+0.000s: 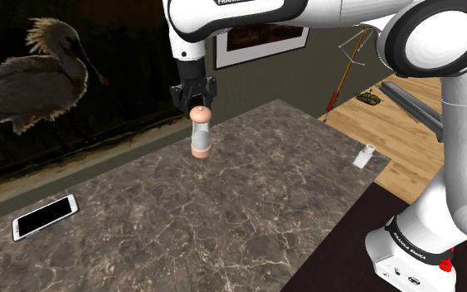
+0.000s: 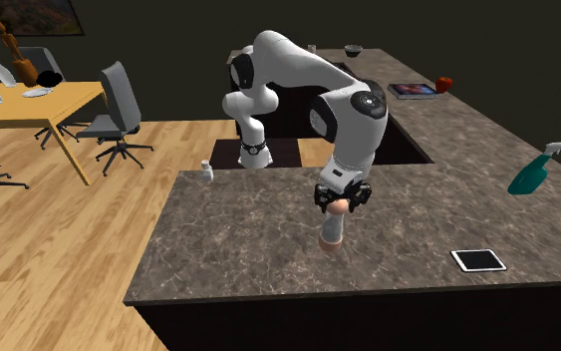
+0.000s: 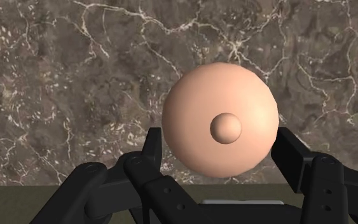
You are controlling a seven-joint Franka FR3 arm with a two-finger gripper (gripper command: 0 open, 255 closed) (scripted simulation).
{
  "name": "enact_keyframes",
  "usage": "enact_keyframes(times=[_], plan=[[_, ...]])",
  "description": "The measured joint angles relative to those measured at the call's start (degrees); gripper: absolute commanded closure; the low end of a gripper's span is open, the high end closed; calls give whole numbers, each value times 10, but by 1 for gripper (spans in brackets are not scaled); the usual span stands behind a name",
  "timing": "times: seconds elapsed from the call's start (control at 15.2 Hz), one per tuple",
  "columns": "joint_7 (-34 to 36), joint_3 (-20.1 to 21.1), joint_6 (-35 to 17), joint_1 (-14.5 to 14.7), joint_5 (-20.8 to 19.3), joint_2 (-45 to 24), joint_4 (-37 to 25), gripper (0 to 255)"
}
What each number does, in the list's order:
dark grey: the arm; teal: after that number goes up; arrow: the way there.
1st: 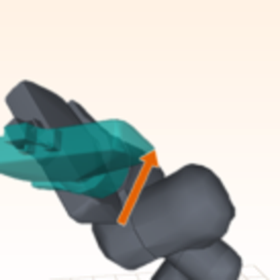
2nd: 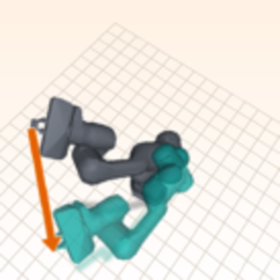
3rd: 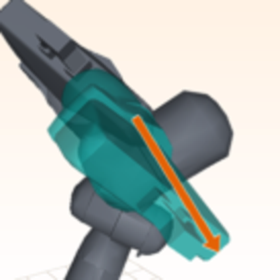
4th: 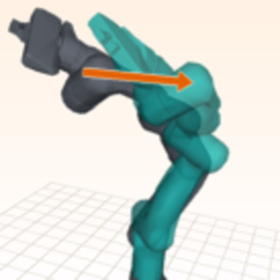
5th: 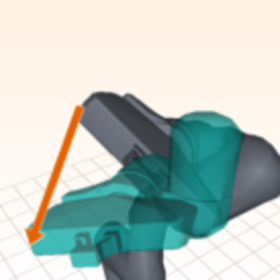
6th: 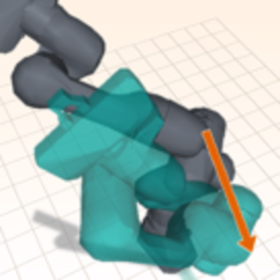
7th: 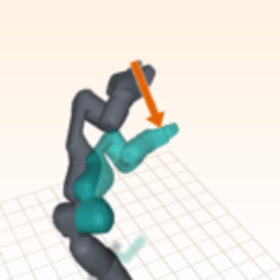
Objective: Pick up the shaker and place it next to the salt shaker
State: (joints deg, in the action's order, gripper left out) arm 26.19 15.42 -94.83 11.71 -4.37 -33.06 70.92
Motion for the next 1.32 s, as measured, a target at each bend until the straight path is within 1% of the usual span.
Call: enact_keyframes(times=[0.26,0.46,0.66,1.06,1.25,1.32], plan=[[1,1,30,3,0,1,-29,255],[1,1,57,5,-1,-5,-62,255],[2,1,76,7,0,-3,-80,255],[3,0,138,17,-4,-26,-165,255],[3,-1,173,24,-7,-40,-214,255],[4,-1,188,28,-9,-50,-240,255]])
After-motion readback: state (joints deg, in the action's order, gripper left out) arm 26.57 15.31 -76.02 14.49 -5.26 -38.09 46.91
